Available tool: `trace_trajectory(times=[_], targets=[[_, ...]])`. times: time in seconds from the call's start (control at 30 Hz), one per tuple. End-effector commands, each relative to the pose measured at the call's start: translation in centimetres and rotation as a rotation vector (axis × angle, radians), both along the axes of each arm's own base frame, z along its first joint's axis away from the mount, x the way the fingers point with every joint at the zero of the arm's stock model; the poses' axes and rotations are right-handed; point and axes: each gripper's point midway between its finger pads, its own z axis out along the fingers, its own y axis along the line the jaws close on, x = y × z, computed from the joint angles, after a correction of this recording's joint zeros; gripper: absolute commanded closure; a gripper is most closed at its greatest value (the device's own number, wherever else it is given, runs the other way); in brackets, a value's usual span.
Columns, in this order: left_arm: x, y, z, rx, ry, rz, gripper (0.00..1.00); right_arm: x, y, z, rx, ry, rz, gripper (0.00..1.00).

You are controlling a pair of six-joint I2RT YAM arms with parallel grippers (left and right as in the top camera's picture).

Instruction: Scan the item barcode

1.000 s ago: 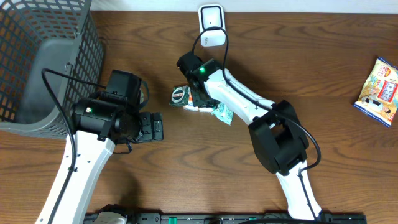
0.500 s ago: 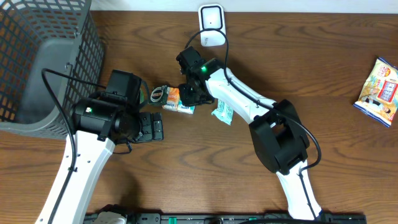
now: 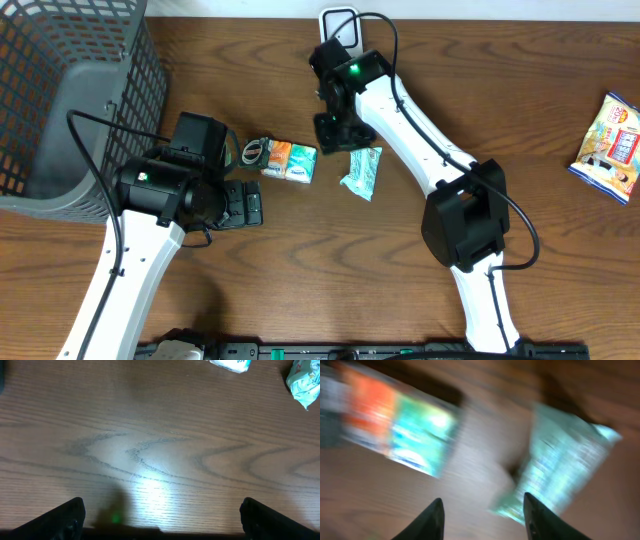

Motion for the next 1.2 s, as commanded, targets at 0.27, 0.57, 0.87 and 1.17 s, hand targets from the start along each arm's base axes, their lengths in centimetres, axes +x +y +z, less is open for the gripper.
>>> trace_trajectory(times=[0.27, 0.57, 0.87, 1.17], targets=[[-0.1, 0.0, -0.2, -0.008, 0.012, 0.011, 0.02, 0.0, -5.0, -2.6, -0.386, -0.129, -0.103, 0.48], [-0.1, 0.0, -0.2, -0.008, 0.013, 0.011, 0.02, -1.1, -5.8, -6.1, -0.413, -0.107, -0.116, 0.49], [-0.1, 0.0, -0.2, -0.008, 0.012, 0.011, 0.02, -1.6, -6.1, -6.5, -0.424, -0.088, -0.114, 0.52], [-0.1, 0.0, -0.2, -0.008, 0.013, 0.011, 0.02, -2.0, -6.5, -7.4, -0.432, -0.077, -0.114, 0.62]])
